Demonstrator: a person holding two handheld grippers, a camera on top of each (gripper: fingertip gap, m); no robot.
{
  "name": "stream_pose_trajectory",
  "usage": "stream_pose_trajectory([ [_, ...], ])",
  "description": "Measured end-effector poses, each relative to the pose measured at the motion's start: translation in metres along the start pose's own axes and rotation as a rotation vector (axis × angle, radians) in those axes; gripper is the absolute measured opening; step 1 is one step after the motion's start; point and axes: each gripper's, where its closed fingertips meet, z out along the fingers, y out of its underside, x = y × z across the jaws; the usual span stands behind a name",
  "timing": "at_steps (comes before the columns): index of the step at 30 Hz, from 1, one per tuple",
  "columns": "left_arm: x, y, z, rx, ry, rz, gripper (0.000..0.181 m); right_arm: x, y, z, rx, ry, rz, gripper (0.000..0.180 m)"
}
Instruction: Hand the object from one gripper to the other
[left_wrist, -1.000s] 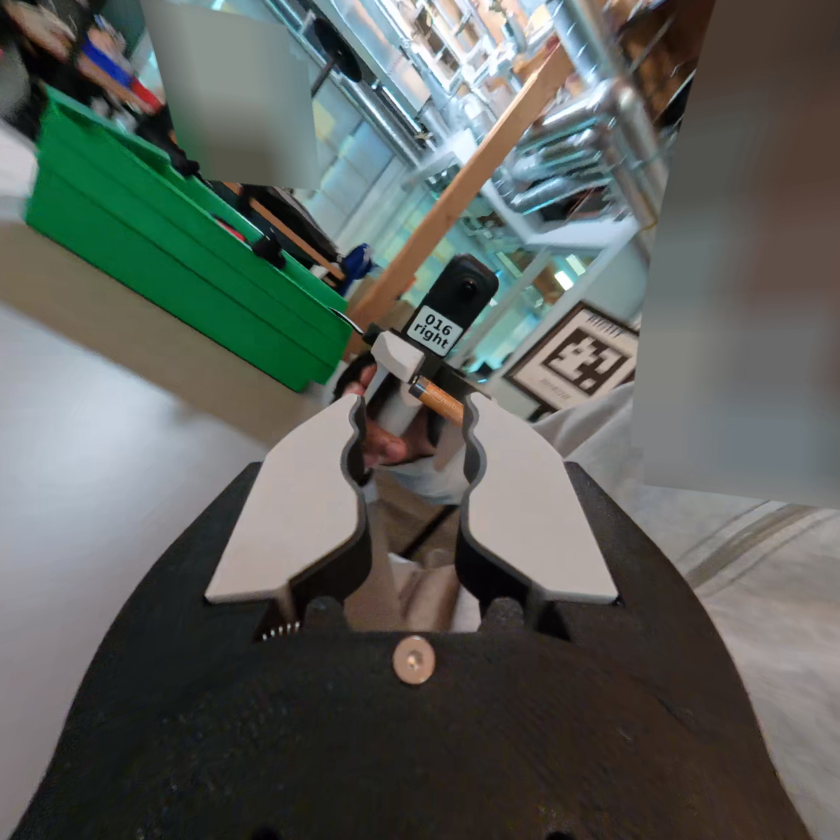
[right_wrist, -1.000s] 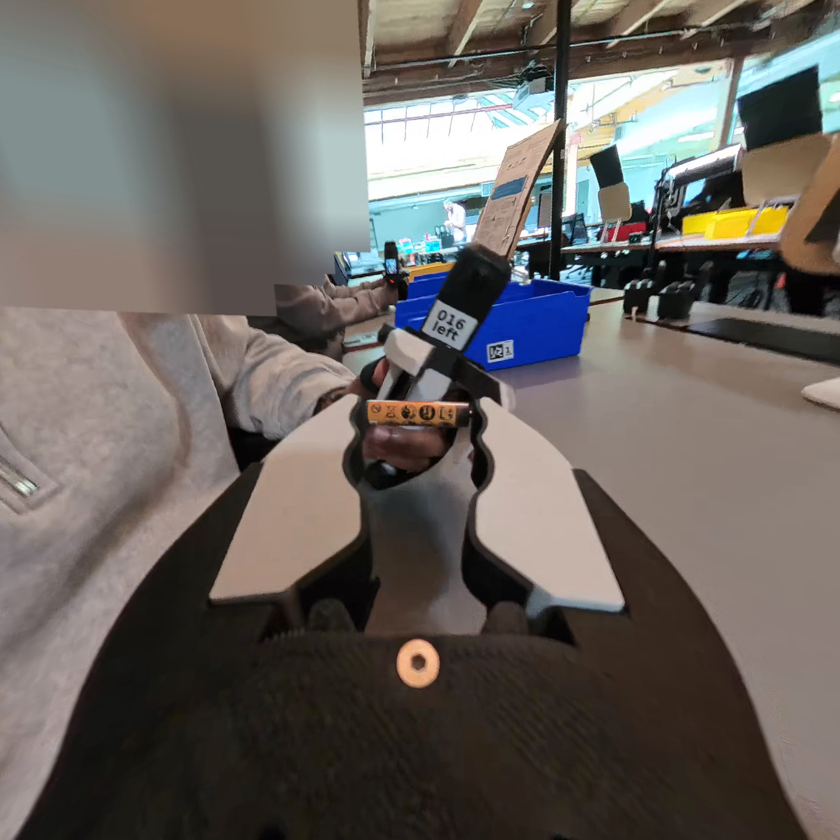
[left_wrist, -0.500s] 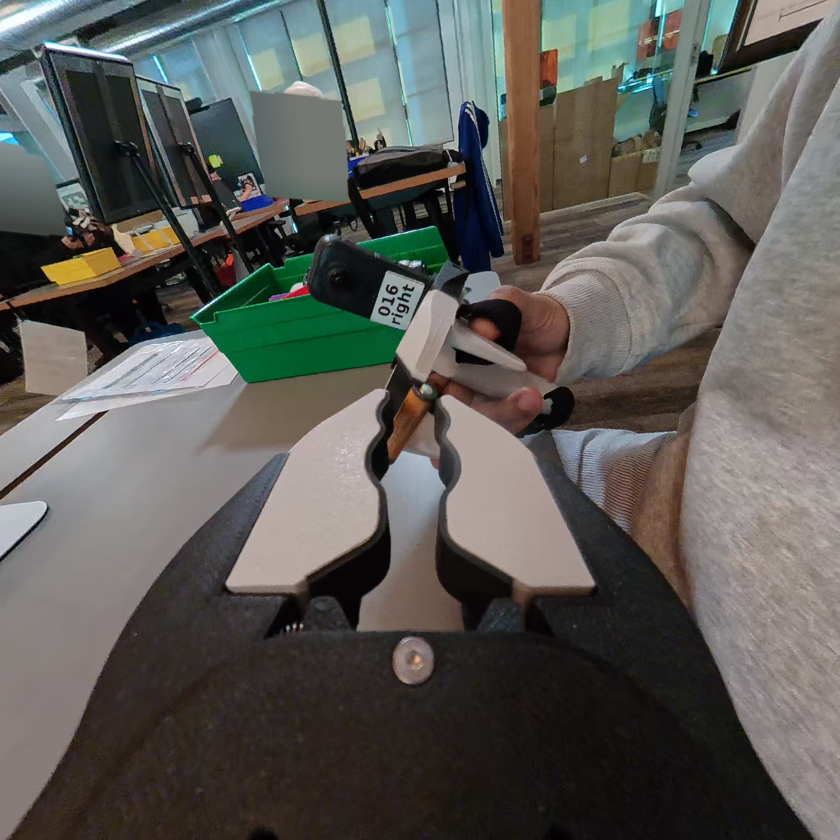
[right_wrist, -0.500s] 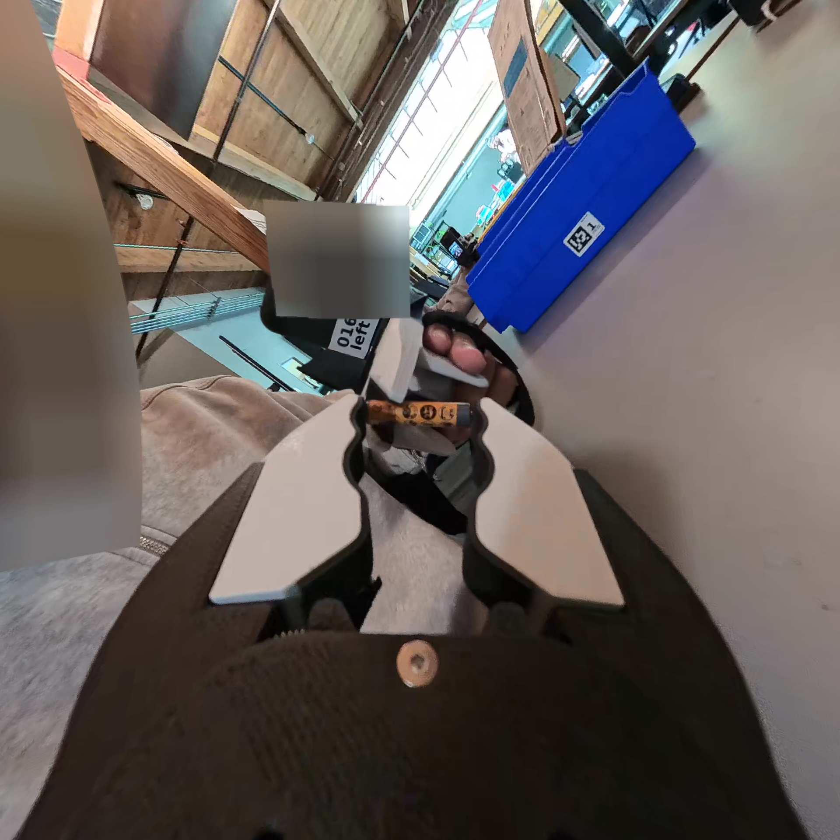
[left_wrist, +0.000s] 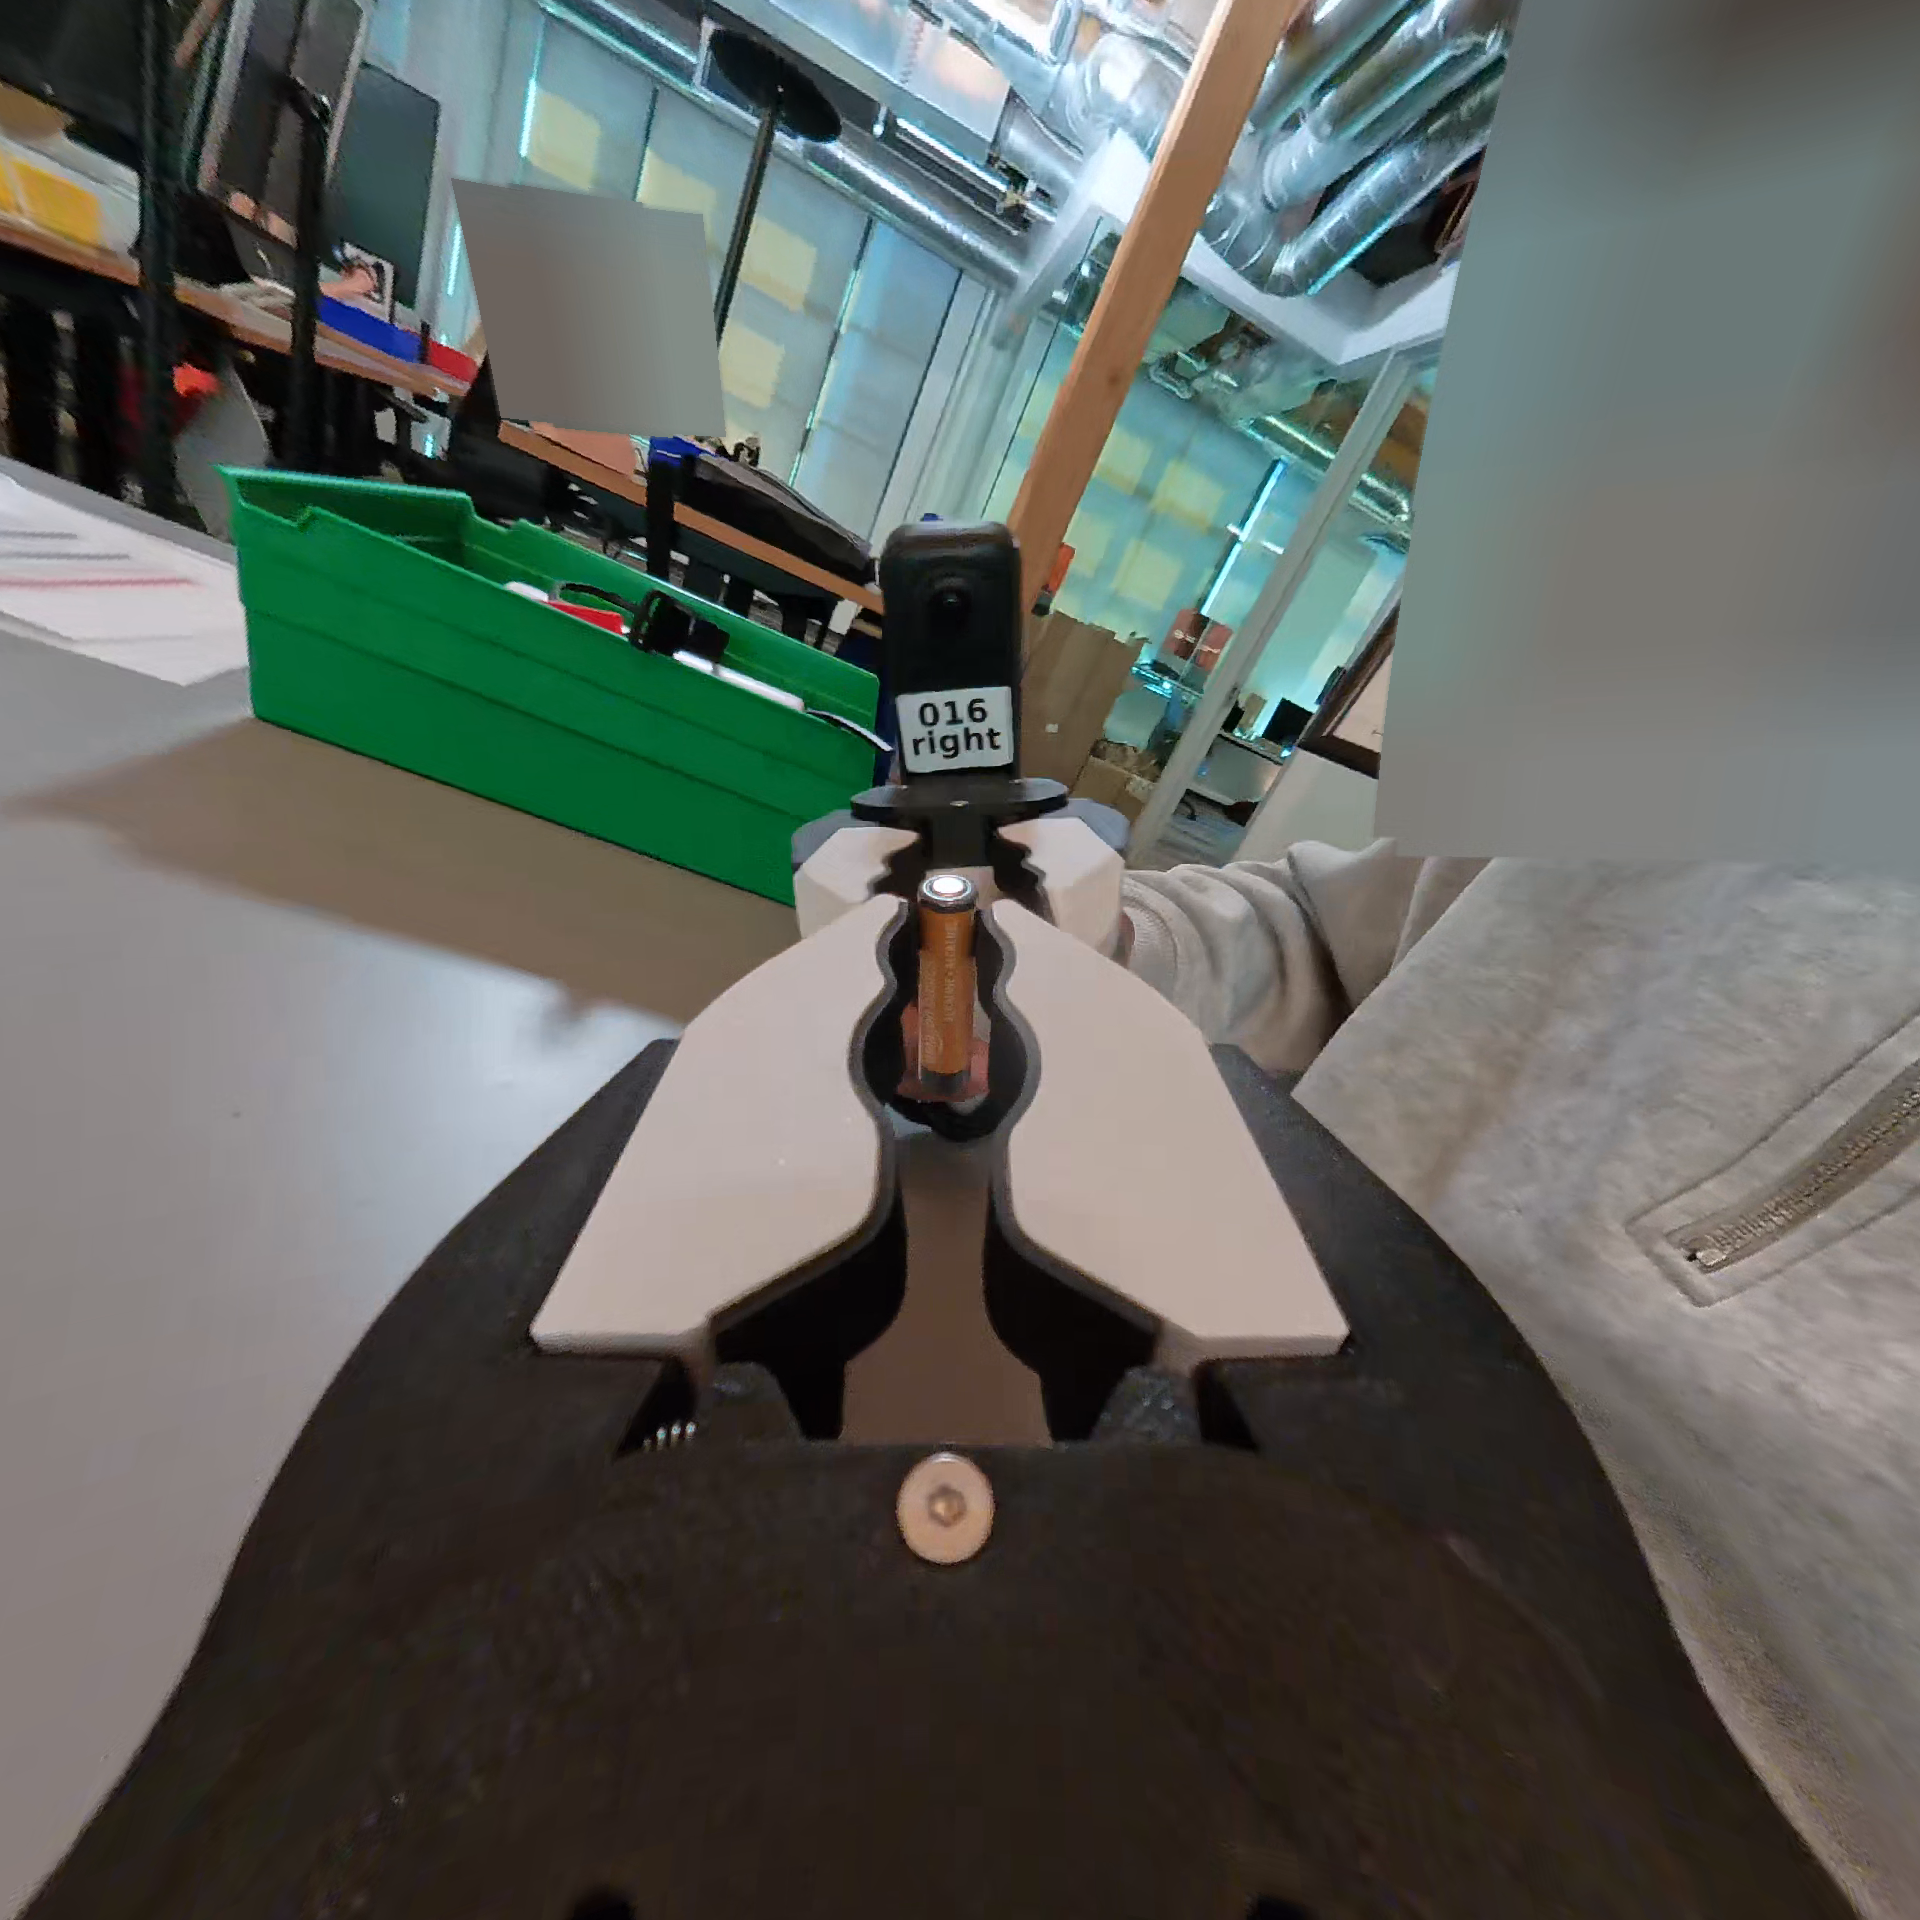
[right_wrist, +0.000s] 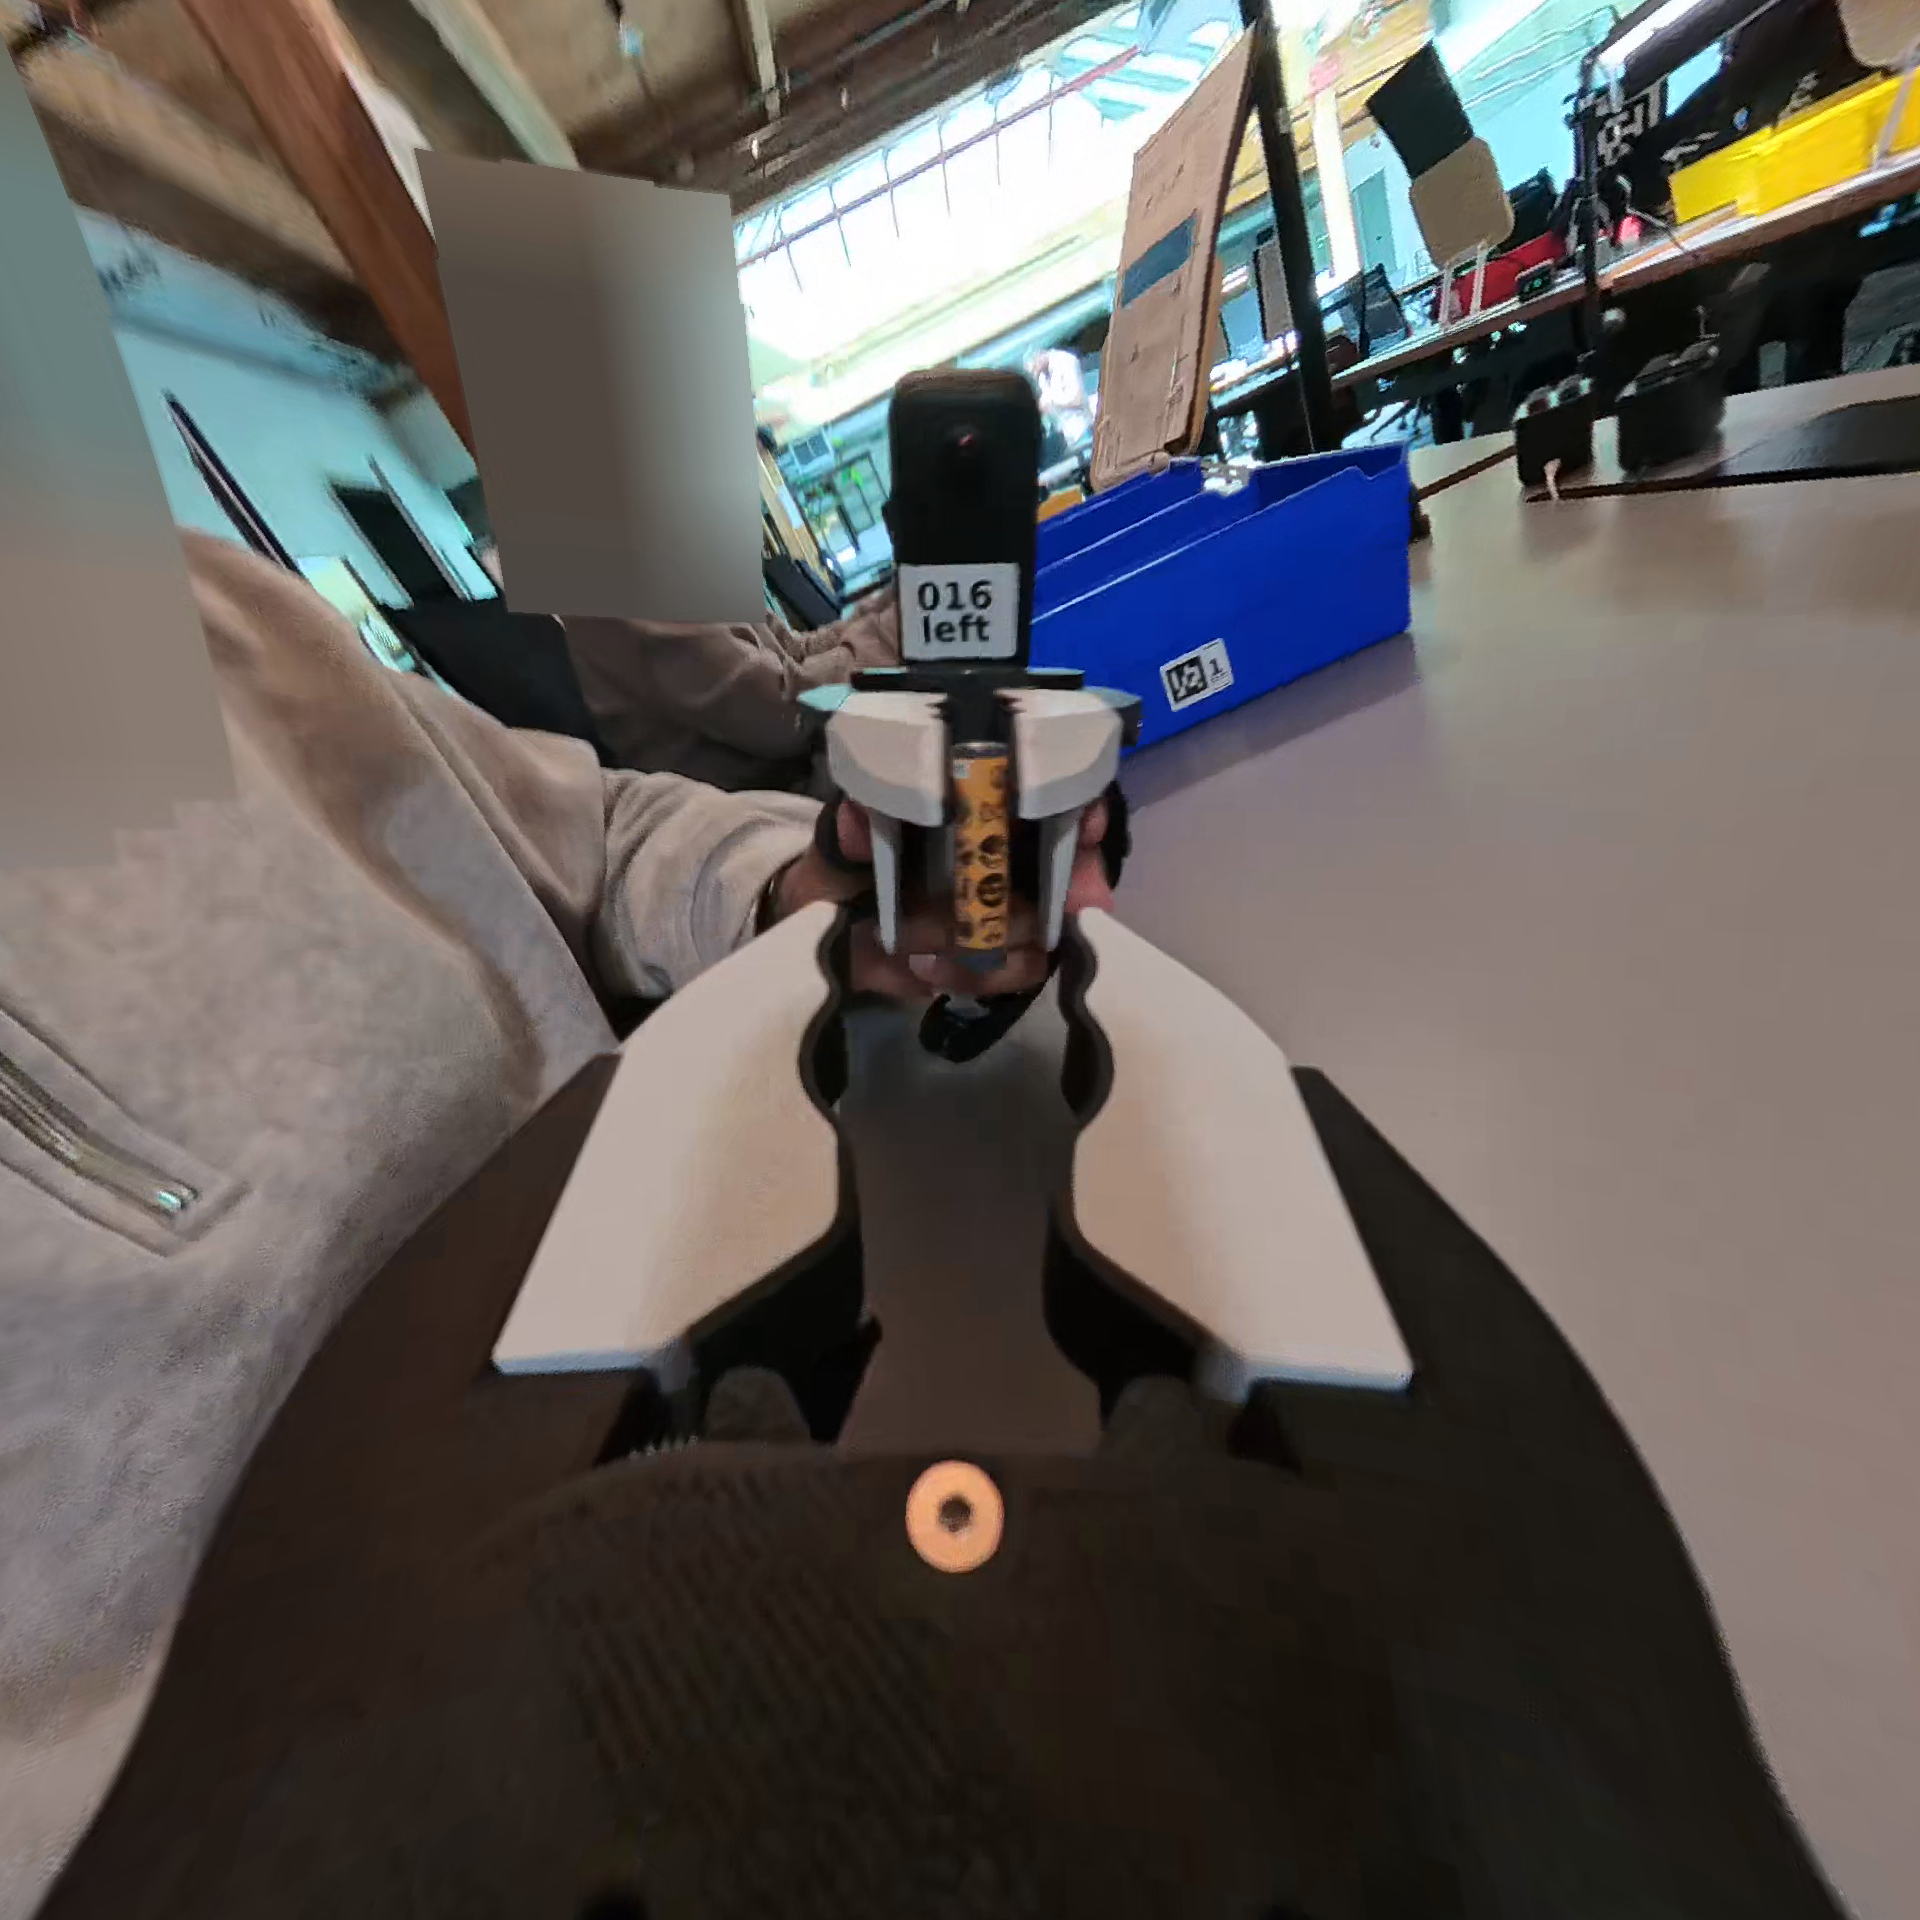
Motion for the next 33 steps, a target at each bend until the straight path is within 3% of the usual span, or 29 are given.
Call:
stream_pose_trajectory([
  [3, 0.002, 0.004, 0.002, -0.013, 0.018, -0.006, 0.009, -0.005, 0.009, 0.007, -0.048, 0.013, -0.077, 0.026],
  [4, 0.005, 0.006, 0.004, -0.023, 0.033, -0.003, 0.009, -0.004, 0.012, 0.009, -0.061, 0.026, -0.097, 0.012],
  [8, 0.009, 0.009, 0.007, -0.040, 0.045, 0.018, 0.010, -0.002, 0.014, 0.010, -0.090, 0.066, -0.177, 0.011],
  [11, 0.002, -0.001, 0.005, 0.018, -0.015, 0.051, 0.043, -0.004, -0.002, 0.004, -0.041, 0.086, -0.184, 0.011],
  [15, -0.009, -0.009, 0.001, 0.076, -0.069, 0.023, 0.061, 0.004, -0.043, -0.019, 0.015, 0.234, -0.250, 0.011],
  [18, -0.011, -0.010, 0.000, 0.094, -0.062, -0.030, 0.065, 0.020, -0.080, -0.061, 0.040, 0.453, -0.322, 0.011],
  [24, -0.015, -0.004, 0.001, 0.079, -0.054, -0.080, 0.064, 0.078, -0.117, -0.203, -0.044, 1.038, -0.430, 0.011],
  [27, -0.017, -0.001, 0.002, 0.070, -0.054, -0.101, 0.064, 0.099, -0.112, -0.254, -0.065, 1.177, -0.349, 0.011],
  [31, -0.022, 0.002, 0.002, 0.063, -0.058, -0.129, 0.064, 0.123, -0.090, -0.290, -0.154, 1.285, -0.218, 0.048],
  [33, -0.024, 0.004, 0.002, 0.061, -0.061, -0.144, 0.064, 0.121, -0.096, -0.294, -0.138, 1.306, -0.264, 0.050],
])
